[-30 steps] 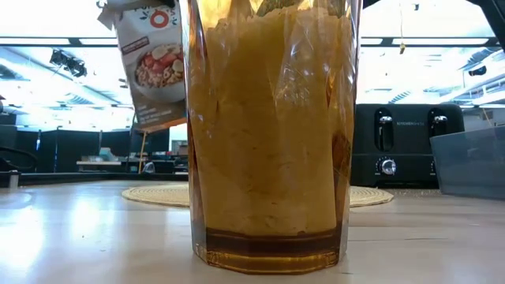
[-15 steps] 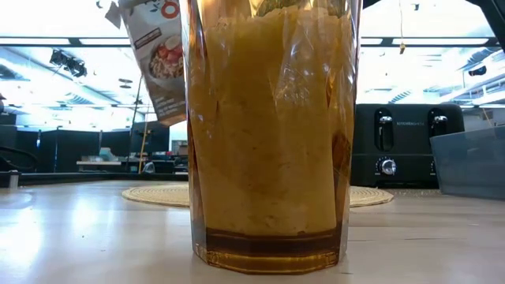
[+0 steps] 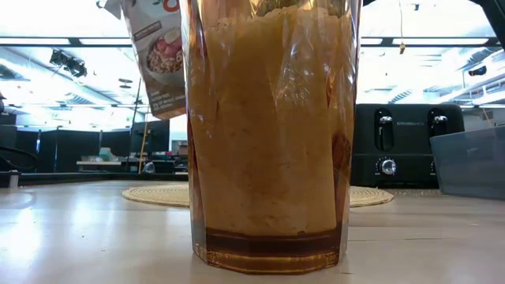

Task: Arrange a breakfast setting
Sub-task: Pour the cereal from the brown cereal box into the gray bowl

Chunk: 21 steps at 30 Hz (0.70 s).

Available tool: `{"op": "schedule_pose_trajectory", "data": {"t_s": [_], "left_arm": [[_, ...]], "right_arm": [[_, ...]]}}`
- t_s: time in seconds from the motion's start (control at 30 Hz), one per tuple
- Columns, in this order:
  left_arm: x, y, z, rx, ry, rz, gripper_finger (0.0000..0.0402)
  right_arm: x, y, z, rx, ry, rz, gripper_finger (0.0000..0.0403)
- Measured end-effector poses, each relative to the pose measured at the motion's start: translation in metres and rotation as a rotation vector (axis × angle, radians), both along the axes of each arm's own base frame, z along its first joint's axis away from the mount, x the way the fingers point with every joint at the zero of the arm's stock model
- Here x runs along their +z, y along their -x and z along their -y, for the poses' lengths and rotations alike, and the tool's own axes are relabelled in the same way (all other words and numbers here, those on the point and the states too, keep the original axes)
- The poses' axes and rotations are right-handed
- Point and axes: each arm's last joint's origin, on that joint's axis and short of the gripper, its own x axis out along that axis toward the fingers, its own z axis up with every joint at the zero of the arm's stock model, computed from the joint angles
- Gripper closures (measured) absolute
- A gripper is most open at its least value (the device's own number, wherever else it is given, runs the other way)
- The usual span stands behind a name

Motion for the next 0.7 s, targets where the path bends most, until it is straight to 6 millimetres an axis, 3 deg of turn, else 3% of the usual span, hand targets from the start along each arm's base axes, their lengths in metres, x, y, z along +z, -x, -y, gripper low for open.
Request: {"op": "schedule_pose_trajectory", "data": {"t_s": [0.17, 0.4, 0.57, 0.7], "left_arm": [[0.002, 0.001, 0.0, 0.026, 0.019, 0.021, 0.0369], [0.011, 0.016, 0.013, 0.028, 0.016, 0.079, 0.0249], [0.043, 0.037, 0.027, 0.043, 0.036, 0.226, 0.0177], [0.073, 0.06, 0.035, 0.046, 0.031, 0.344, 0.0143]], "right_arm": [[0.007, 0.005, -0.005, -0.019, -0.013, -0.01, 0.0151], [0.023, 0.021, -0.011, -0.067, 0.006, -0.052, 0.0156], [0.036, 0.039, -0.022, -0.095, 0.008, -0.109, 0.0158], [0.053, 0.056, -0.036, -0.085, 0.003, -0.126, 0.0159]]}}
